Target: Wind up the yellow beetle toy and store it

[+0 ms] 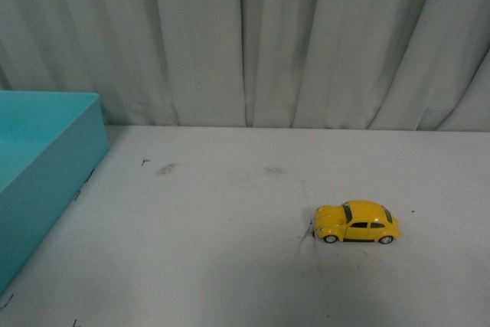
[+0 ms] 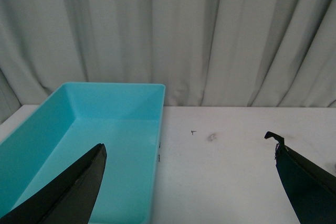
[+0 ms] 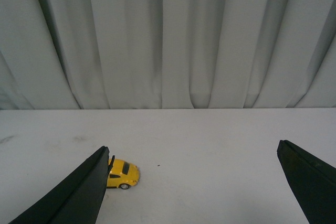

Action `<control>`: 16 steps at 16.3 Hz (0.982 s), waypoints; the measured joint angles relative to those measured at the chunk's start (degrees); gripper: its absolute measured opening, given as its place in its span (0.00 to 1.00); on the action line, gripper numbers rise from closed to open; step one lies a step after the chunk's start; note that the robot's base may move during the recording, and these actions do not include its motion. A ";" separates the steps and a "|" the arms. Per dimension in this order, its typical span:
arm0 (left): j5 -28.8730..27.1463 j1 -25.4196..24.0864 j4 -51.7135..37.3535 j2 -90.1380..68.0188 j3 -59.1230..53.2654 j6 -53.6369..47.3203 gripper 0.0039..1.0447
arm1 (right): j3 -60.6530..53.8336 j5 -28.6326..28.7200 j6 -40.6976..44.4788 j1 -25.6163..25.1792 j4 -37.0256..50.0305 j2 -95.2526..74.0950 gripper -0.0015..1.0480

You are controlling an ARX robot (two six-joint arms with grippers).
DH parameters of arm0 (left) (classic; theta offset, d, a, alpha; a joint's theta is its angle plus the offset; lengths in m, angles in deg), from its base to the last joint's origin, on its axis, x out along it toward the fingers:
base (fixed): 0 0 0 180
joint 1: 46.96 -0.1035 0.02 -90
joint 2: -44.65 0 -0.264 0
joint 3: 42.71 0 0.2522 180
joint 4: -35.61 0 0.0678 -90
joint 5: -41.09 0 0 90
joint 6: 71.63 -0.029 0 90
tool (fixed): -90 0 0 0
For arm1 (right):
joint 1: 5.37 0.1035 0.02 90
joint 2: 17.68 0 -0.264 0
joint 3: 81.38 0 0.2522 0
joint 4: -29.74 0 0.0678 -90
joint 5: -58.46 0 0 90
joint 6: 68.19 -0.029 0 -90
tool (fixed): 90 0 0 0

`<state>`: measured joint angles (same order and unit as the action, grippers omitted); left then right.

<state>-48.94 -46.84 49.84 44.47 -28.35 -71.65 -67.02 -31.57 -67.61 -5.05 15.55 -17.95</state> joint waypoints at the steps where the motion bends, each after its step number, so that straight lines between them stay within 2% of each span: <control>1: -0.02 0.00 -0.20 0.00 0.00 0.00 0.94 | 0.00 0.00 0.00 0.00 0.22 0.04 0.94; 9: 0.00 0.00 -0.24 0.02 0.00 0.00 0.94 | 0.09 0.04 -0.33 -0.02 -0.57 -0.09 0.94; 10: -0.02 0.00 -0.24 0.02 0.00 0.02 0.94 | 3.52 1.62 -3.63 -0.85 -10.45 -4.33 0.94; 11: 0.02 0.00 -0.28 0.04 0.00 0.00 0.94 | 6.25 3.87 -8.61 -3.76 -10.58 -13.55 0.94; 13: 0.02 0.00 -0.26 0.04 0.00 0.00 0.94 | 10.14 8.90 -11.10 -10.64 7.96 -31.43 0.94; 14: 0.00 0.00 -0.26 0.04 0.00 0.00 0.94 | 14.05 9.51 -11.04 -11.82 17.68 -42.27 0.94; 16: -0.02 0.00 -0.26 0.04 0.00 0.00 0.94 | 20.57 10.71 -11.04 -11.30 27.89 -57.57 0.94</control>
<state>-48.97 -46.84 49.58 44.51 -28.35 -71.65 -46.45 -20.86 -78.65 -16.35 43.44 -75.52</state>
